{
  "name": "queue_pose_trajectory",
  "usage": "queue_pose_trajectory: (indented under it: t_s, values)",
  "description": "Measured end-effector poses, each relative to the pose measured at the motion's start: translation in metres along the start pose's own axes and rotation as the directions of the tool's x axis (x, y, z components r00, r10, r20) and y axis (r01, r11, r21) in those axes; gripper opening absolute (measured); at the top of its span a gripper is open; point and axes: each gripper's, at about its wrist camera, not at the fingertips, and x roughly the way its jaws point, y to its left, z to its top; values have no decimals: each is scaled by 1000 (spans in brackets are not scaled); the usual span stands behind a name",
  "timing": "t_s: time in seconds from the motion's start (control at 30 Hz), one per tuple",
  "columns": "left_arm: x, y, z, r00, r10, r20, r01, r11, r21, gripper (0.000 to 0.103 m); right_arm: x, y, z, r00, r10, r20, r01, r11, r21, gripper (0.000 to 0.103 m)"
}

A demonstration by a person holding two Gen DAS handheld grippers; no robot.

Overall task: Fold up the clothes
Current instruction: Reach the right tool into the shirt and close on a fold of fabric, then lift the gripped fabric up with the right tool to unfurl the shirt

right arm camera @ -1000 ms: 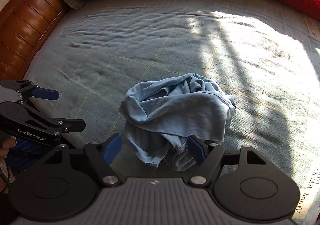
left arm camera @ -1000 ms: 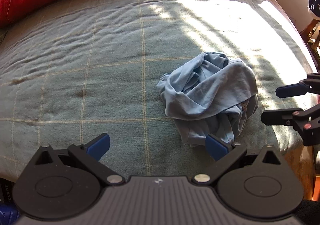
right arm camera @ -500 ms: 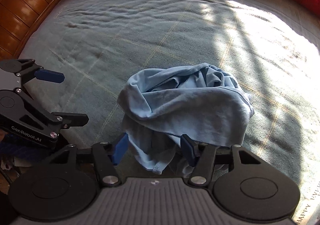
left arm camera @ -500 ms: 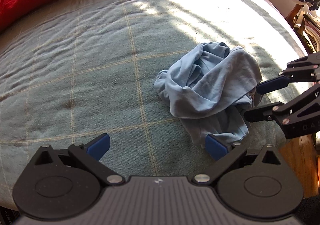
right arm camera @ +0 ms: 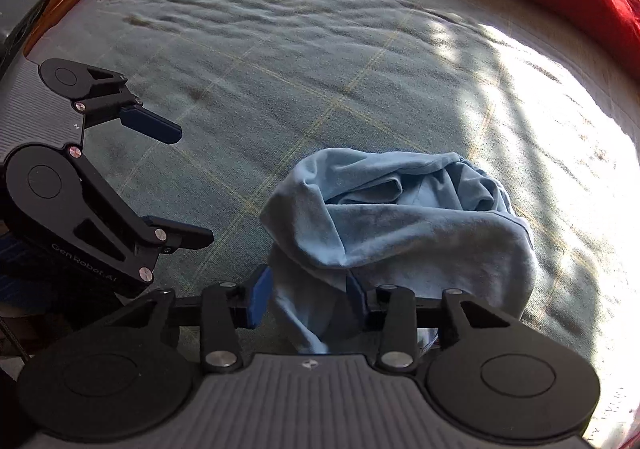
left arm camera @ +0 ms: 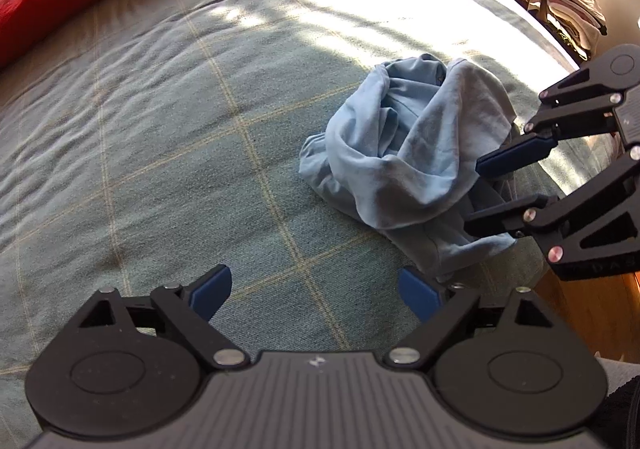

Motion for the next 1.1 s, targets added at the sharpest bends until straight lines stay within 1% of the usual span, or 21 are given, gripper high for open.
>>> queue_pose_trajectory:
  t_s: [0.1,0.2,0.3,0.4,0.43,0.5,0.53,0.63,0.8,0.9,0.97,1.03,1.1]
  values:
    - [1,3,-3,1000,6,-14,-7,999,-34,90,8,11,4,1000,-25,16,27,991,-134,43]
    - [1,4,-6,999,27,-28,-29,998,-61,90,15,21,9,998,-48,39,57,962,-266,45]
    - [1,7,-10,999,32,-35,-35,994,-100,90,26,25,16,998,-42,49,56,936,-348,45]
    - [6,12,-13,998,33,-54,-40,991,-131,90,41,28,21,999,-35,18,39,910,-412,44]
    - [8,13,-14,998,37,-57,-44,990,-136,90,45,28,22,999,-38,2,35,903,-429,41]
    - [10,13,-13,997,36,-61,-44,990,-138,90,47,26,24,999,-47,-20,33,900,-434,8]
    - [10,13,-12,997,34,-63,-42,990,-136,90,47,23,26,998,-49,-29,32,902,-431,8]
    - [11,13,-7,998,28,-59,-35,991,-129,90,36,6,33,999,-38,-30,25,932,-362,8]
    - [12,12,4,998,20,-52,-27,991,-132,90,13,-31,52,995,-99,8,97,954,-285,6]
    - [12,9,10,999,17,-40,-22,991,-135,90,0,-56,66,990,-136,36,140,961,-239,6]
    - [12,10,11,999,13,-35,-18,989,-144,90,-6,-71,77,988,-148,50,156,964,-215,6]
    - [13,11,13,999,10,-31,-14,988,-156,90,-9,-84,88,987,-153,56,161,968,-192,6]
    - [13,13,12,1000,10,-27,-15,985,-170,90,-11,-93,99,988,-140,61,149,973,-176,6]
